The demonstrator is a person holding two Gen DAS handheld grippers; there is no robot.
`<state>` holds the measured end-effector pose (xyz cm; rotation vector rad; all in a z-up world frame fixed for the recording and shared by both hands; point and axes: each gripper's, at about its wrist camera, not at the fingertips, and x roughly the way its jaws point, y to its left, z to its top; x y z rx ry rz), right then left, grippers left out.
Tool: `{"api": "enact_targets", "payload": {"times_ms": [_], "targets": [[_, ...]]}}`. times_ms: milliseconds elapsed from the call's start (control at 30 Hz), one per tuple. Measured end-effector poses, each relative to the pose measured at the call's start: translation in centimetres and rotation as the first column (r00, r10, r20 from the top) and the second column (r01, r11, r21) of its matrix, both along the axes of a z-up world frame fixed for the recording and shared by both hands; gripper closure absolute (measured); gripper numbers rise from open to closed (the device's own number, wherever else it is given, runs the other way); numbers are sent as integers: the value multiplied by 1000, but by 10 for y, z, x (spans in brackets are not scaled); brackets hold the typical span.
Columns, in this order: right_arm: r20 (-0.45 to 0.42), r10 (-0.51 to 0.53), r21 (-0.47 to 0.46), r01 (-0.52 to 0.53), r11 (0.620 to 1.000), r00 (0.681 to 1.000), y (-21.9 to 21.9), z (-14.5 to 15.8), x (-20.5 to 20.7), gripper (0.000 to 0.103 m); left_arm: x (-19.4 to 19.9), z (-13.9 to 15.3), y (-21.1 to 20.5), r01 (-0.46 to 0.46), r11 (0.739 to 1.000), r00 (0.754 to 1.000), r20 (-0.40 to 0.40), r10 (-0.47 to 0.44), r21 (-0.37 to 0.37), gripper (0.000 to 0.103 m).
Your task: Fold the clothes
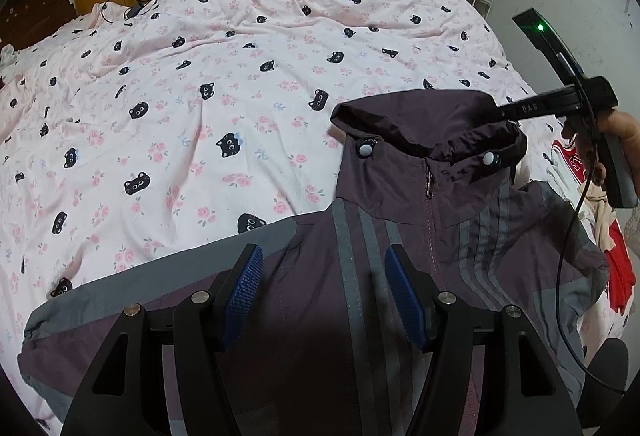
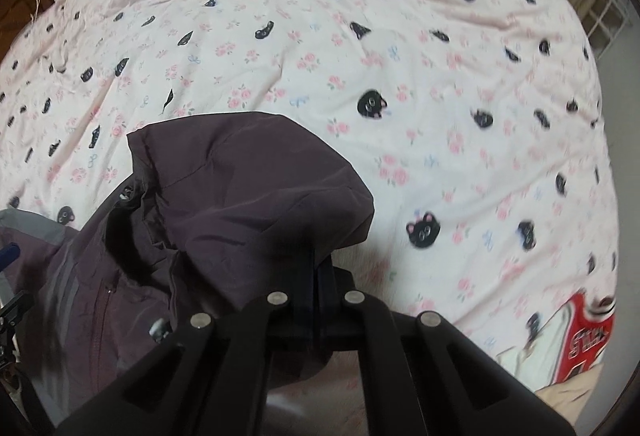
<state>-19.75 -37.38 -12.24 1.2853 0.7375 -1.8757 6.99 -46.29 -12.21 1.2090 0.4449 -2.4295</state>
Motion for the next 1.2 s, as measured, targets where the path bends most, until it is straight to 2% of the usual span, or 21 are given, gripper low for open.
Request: {"api": "enact_targets", "payload": {"times_ms": [400, 700, 900, 1033, 1200], "targets": [[-126, 5, 4, -4, 1000, 992, -27, 13, -11, 102, -7, -22, -30, -31, 999, 997, 65, 30, 9, 39], [-198, 17, -39, -26, 999, 980, -48, 25, -19, 102, -20, -35, -21, 4, 1000, 992, 124, -1, -27, 39], [-232, 24, -69, -41, 997, 972, -61, 29, -25, 102, -23, -41, -22, -7, 1000, 990, 142, 8, -11, 38], [-204, -7, -2, 6, 1000, 979, -61, -1, -34, 99, -24, -43, -22, -8, 1000, 988, 153, 9, -8, 38], [-187, -46, 40, 54, 998, 981, -52, -21, -44, 85, -23, -46, -21, -4, 1000, 988, 157, 5, -7, 38]]}}
